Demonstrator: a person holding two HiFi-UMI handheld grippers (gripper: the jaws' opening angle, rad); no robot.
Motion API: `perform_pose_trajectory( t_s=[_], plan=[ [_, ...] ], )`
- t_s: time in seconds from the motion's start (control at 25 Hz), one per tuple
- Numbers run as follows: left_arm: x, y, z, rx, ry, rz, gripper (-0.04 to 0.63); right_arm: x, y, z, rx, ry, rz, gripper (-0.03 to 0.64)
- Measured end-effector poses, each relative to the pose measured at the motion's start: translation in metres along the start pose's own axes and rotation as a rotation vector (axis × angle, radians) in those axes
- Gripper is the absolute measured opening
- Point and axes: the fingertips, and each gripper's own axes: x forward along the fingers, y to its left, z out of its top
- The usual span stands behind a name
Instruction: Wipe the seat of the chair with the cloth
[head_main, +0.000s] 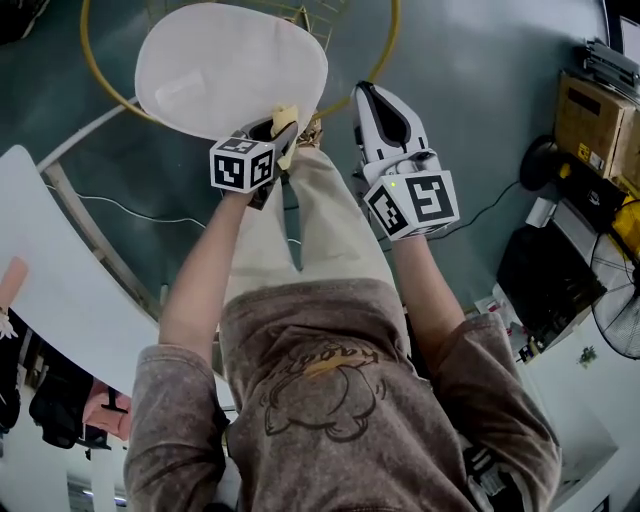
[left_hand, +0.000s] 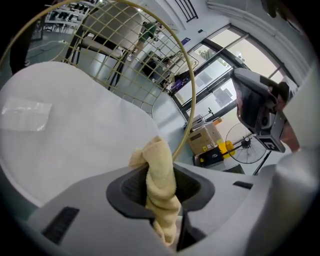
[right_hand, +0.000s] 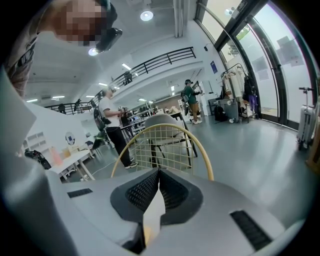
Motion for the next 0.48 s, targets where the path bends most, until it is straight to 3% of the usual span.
perform_pose_trajectory(
  t_s=[0.24,0.48],
  plan=[
    [-0.038,-0.018,0.028,0.06,-0.042,0.027,0.12,-0.013,0.008,0.018,-0.007,-0.003,0.015,0.028],
    [-0.094,-0.05,0.076,0.077,-0.159,0.073,0.12,-0.035,0.02,0.051,0.001,-0.019,0.032,0.028]
  ],
)
